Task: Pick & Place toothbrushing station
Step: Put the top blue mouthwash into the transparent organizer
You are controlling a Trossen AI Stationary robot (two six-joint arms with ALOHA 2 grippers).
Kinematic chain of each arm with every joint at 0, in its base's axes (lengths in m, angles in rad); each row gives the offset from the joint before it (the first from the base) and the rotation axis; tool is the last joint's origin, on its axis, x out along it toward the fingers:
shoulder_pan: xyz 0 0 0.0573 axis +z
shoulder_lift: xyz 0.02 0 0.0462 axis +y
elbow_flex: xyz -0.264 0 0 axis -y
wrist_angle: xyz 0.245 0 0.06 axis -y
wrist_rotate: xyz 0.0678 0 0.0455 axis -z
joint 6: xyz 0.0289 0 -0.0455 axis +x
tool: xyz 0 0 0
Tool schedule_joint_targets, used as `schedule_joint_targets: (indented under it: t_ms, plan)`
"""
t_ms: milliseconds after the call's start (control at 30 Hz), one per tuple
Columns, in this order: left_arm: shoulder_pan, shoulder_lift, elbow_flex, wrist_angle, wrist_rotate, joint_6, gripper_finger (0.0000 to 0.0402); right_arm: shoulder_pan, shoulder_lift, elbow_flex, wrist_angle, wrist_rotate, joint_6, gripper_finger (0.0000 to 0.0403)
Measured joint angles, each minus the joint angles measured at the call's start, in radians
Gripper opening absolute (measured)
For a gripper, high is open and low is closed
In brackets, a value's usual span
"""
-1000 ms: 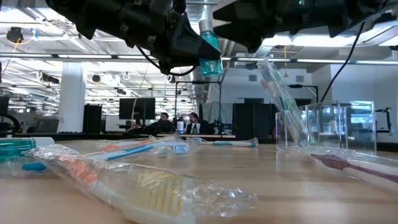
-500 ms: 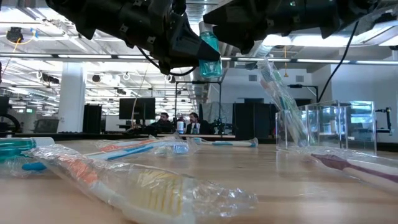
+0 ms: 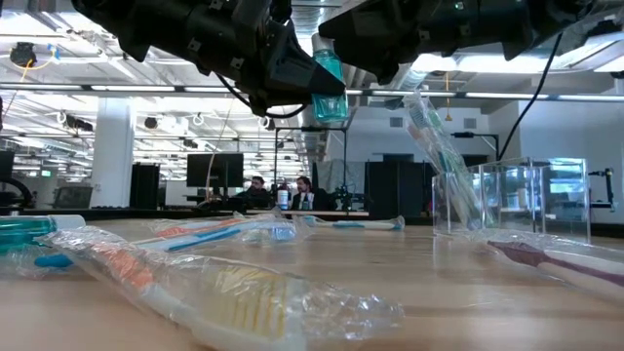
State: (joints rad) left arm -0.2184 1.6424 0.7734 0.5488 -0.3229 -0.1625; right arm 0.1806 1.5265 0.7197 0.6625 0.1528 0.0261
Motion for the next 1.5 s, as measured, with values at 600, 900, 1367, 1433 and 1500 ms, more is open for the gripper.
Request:
schedule_joint_targets:
  t_ms: [600,900,1367,1433,1500]
  plan:
    - [0.000,0.000,0.000,0.001,0.001,0.000,0.0063,0.006,0.000,-0.001,-0.013,0.001,0.012,0.0164]
    - [0.001,0.000,0.000,0.001,0.002,0.001,0.0063,0.008,0.000,-0.001,0.010,0.002,0.006,0.0161]
    - [0.000,0.002,-0.002,-0.008,0.005,0.002,0.0063,0.008,0.113,0.089,-0.036,-0.024,-0.008,0.0145]
    - [0.000,0.002,-0.002,-0.010,0.006,0.002,0.0063,0.008,0.108,0.090,-0.047,-0.024,-0.008,0.0140]
    - [0.001,0.002,-0.001,-0.008,0.004,0.002,0.0063,0.008,0.101,0.091,-0.048,-0.025,-0.008,0.0134]
